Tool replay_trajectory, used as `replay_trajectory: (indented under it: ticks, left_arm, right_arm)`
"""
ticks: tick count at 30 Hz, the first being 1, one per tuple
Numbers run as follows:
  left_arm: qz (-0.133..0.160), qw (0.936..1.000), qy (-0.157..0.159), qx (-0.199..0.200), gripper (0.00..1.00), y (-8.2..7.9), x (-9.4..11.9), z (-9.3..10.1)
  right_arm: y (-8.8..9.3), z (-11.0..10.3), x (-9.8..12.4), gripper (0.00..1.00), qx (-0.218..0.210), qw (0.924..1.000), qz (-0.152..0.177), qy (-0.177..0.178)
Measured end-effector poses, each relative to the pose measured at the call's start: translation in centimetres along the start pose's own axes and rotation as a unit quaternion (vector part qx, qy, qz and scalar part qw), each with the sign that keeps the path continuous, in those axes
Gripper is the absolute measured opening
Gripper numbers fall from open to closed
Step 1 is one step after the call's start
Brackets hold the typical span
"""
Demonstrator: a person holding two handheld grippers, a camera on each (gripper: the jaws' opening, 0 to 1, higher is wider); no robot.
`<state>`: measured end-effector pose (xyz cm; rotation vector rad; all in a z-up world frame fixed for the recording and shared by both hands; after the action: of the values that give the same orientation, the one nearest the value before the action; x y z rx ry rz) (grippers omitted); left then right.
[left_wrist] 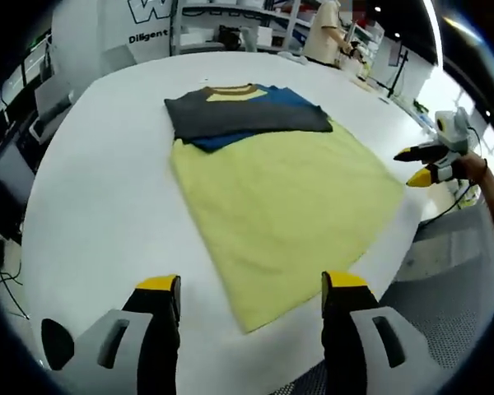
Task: Fold the garment on the visible template until the final outline fits inside the template.
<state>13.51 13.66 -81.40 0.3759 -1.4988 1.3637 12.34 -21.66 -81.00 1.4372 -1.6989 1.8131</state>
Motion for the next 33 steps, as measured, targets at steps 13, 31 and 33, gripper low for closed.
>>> replay_trajectory:
  ticks: [13, 31, 33]
  left_arm:
    - [-0.02, 0.9995, -0.023, 0.006, 0.44, 1.7, -0.3, -0.1]
    - [-0.039, 0.996, -0.08, 0.009, 0.18, 2.6, 0.0, -0.2]
    - [-0.039, 0.9962, -0.078, 0.01, 0.17, 2.6, 0.0, -0.1]
  right_arm:
    - [1.7, 0.6, -0.6, 0.55, -0.009, 0.9991, -0.036, 0.02]
    - [3.0, 0.2, -0.8, 0.07, -0.001, 0.9962, -0.07, 0.052]
    - [2.9, 0.4, -0.8, 0.06, 0.0, 0.996, -0.069, 0.058]
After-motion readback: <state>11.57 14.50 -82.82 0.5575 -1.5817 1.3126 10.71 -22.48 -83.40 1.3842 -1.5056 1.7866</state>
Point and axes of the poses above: the point that each gripper's makers call its tool centre point, and the gripper's own axes: x roughly backward along the fingers, z roughly to its right, y roughly out of its underside, the point moved 4 cm from there along x, roughly backward along the fingers
